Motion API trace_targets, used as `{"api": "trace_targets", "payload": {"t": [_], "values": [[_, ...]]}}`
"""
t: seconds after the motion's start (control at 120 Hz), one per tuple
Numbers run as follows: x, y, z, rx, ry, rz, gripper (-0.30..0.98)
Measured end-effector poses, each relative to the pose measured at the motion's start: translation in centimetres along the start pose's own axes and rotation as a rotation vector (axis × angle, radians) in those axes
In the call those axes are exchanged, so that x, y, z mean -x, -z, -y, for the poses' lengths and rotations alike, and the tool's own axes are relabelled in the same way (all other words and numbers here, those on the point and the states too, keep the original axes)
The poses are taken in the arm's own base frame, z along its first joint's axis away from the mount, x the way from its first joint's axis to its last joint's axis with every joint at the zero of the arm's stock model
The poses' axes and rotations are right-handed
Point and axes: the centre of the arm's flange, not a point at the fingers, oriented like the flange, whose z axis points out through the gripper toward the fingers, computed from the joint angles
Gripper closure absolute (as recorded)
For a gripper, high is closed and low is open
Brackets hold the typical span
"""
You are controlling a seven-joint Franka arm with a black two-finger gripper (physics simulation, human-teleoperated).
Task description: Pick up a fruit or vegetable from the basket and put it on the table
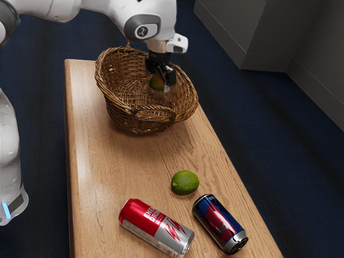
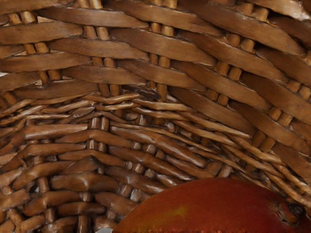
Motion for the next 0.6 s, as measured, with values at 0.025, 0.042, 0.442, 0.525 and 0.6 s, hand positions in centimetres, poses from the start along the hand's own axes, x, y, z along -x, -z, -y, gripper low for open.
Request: {"api": "trace_targets", "payload": {"t": [0.025,0.042,0.442,0.525,0.6], "values": [[0.1,1.1,-0.9,0.0,-0.009,-0.02,0.58],[0.1,1.8,-1.6,0.0,-0.014,-0.031,0.59],[5.7,12.2,-21.3,0.028,-0.158,-0.086,0.62],[6.0,10.6,-23.1,0.019,-0.148,-0.047,0.63],[5.8,9.6,-24.2,0.019,-0.133,-0.025,0.64]]}}
